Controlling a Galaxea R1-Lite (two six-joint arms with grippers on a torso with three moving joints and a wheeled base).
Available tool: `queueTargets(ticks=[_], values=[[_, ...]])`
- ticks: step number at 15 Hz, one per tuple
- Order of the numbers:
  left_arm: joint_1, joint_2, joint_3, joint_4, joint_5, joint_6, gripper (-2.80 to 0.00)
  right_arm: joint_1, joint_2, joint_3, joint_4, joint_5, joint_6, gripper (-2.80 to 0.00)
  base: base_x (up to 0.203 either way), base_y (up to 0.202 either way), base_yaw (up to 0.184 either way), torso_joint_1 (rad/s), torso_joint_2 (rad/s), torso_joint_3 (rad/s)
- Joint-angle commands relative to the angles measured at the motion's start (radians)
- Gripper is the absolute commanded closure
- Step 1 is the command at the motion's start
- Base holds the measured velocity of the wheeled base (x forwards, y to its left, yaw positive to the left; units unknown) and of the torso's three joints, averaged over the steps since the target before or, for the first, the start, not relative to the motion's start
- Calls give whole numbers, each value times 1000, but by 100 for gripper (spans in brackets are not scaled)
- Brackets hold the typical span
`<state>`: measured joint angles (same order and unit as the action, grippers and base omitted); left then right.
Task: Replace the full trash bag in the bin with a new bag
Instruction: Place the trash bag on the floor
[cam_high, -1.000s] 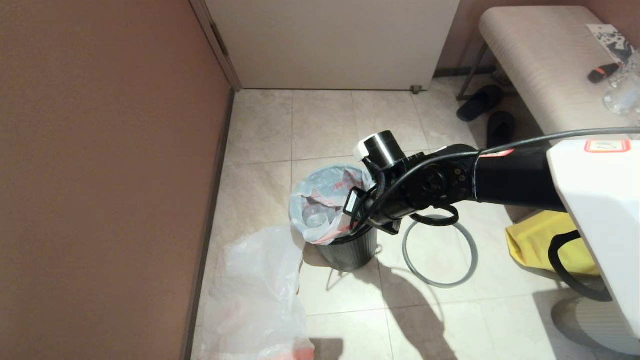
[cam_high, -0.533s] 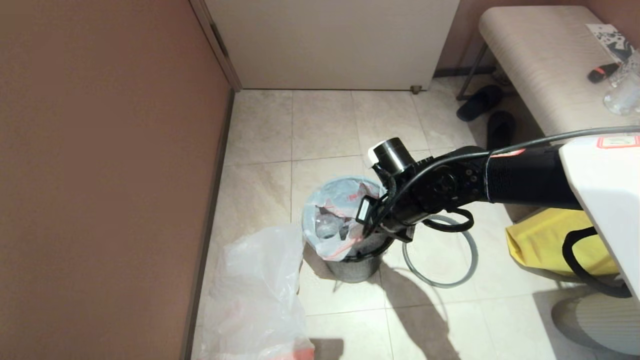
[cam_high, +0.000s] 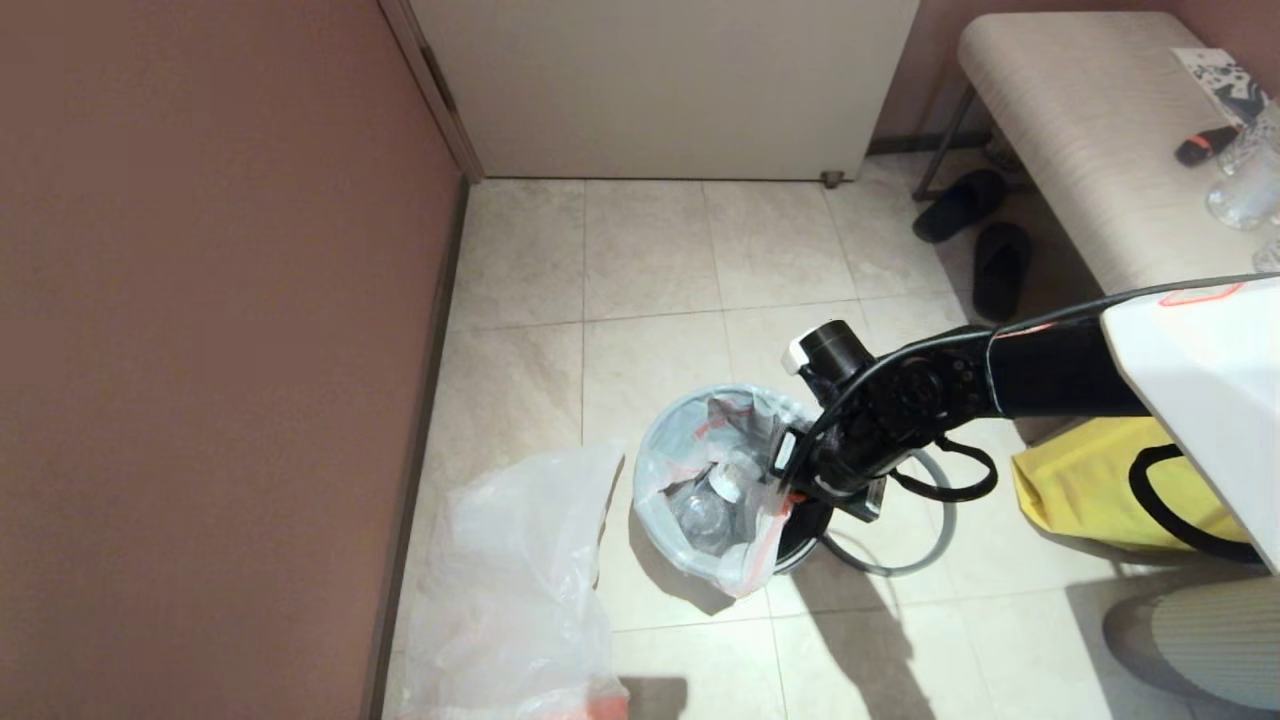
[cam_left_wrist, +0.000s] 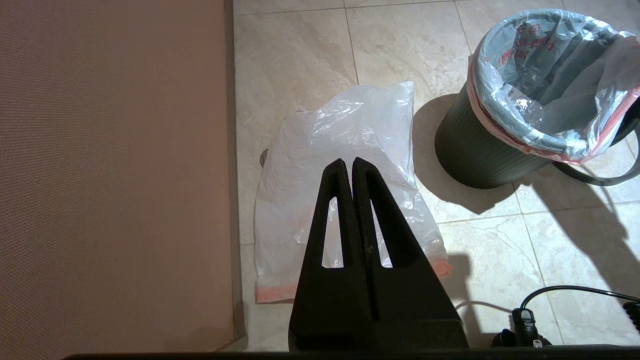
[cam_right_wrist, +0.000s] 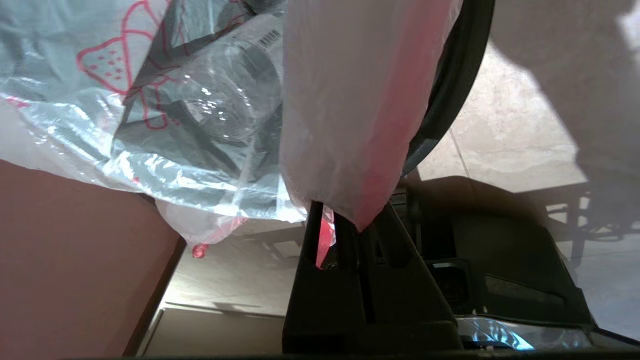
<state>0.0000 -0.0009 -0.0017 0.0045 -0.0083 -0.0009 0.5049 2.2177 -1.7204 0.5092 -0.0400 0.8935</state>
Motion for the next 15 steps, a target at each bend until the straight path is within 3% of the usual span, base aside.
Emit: queueTargets(ticks=[1, 5, 15], values=[[0, 1, 0, 0, 1, -1, 0, -13, -1, -23, 5, 11, -2, 0, 0, 0, 0, 0, 0, 0], [0, 1, 0, 0, 1, -1, 0, -20, -96, -5, 5, 155, 4, 0, 0, 0, 0, 0, 0, 0], [0, 1, 0, 0, 1, -1, 0, -10, -228, -15, 43, 238, 39, 0, 0, 0, 0, 0, 0, 0]])
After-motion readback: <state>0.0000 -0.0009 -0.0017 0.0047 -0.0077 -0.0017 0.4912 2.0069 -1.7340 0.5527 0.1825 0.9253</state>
